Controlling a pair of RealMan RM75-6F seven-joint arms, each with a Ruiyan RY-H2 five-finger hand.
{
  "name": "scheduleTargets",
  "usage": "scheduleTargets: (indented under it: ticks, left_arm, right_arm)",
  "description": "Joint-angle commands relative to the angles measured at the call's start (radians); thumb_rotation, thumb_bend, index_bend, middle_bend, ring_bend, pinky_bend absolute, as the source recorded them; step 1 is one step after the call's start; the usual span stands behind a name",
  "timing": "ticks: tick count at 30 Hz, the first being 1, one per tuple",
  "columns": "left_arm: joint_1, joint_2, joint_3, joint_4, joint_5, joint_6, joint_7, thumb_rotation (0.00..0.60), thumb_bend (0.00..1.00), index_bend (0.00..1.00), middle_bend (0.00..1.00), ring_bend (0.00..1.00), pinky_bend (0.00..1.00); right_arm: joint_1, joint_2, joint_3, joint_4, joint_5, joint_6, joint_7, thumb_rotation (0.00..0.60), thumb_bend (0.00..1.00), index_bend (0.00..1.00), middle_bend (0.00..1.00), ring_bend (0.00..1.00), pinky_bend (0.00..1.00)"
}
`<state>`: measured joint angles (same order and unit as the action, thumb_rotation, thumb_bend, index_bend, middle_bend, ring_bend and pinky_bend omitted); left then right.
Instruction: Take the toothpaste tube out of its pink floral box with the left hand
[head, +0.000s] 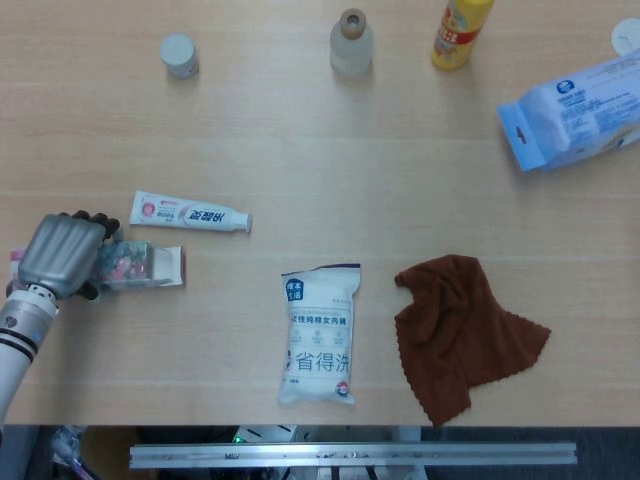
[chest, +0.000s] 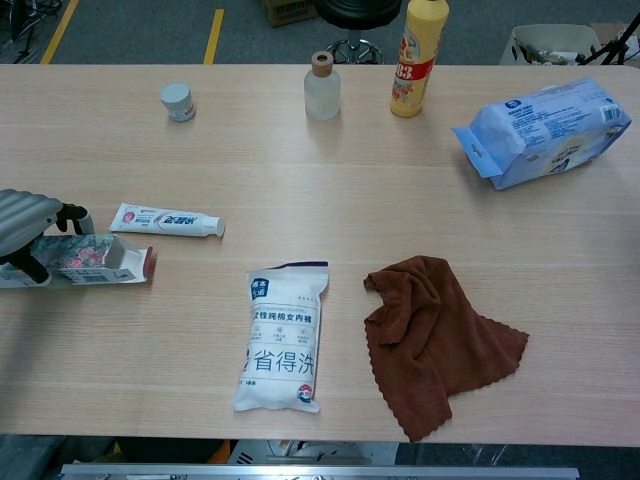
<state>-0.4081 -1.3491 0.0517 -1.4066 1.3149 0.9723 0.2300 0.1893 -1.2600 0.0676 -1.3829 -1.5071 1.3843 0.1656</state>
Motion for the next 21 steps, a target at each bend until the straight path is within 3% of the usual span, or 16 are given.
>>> scheduleTargets:
  ticks: [1, 10, 14, 21]
  left_arm:
    - [-0.001, 0.005, 0.000, -0.006, -0.003, -0.006, -0.001, 0.600, 0.08, 0.34, 0.33, 0.31, 0.42]
    - [-0.004, 0.049, 0.000, -0.080, -0.033, -0.025, 0.012, 0.600, 0.08, 0.26, 0.14, 0.17, 0.32]
    - [0.013, 0.081, -0.021, -0.134, -0.004, 0.045, -0.029, 0.600, 0.08, 0.26, 0.15, 0.17, 0.32]
    - [0.066, 0.124, -0.067, -0.207, 0.072, 0.245, -0.054, 0.600, 0.08, 0.33, 0.27, 0.24, 0.39]
  right_arm:
    - [0.000, 0.000, 0.000, 0.000, 0.000, 0.000, 0.001, 0.600, 0.20, 0.50, 0.42, 0.28, 0.40]
    - [-0.002, 0.002, 0.001, -0.002, -0.002, 0.008, 0.006, 0.600, 0.20, 0.50, 0.42, 0.28, 0.40]
    - [-0.004, 0.019, 0.006, -0.024, -0.015, 0.029, 0.025, 0.600, 0.20, 0.50, 0.42, 0.28, 0.40]
    - [-0.018, 0.074, 0.014, -0.094, -0.047, 0.091, -0.042, 0.600, 0.20, 0.50, 0.42, 0.28, 0.40]
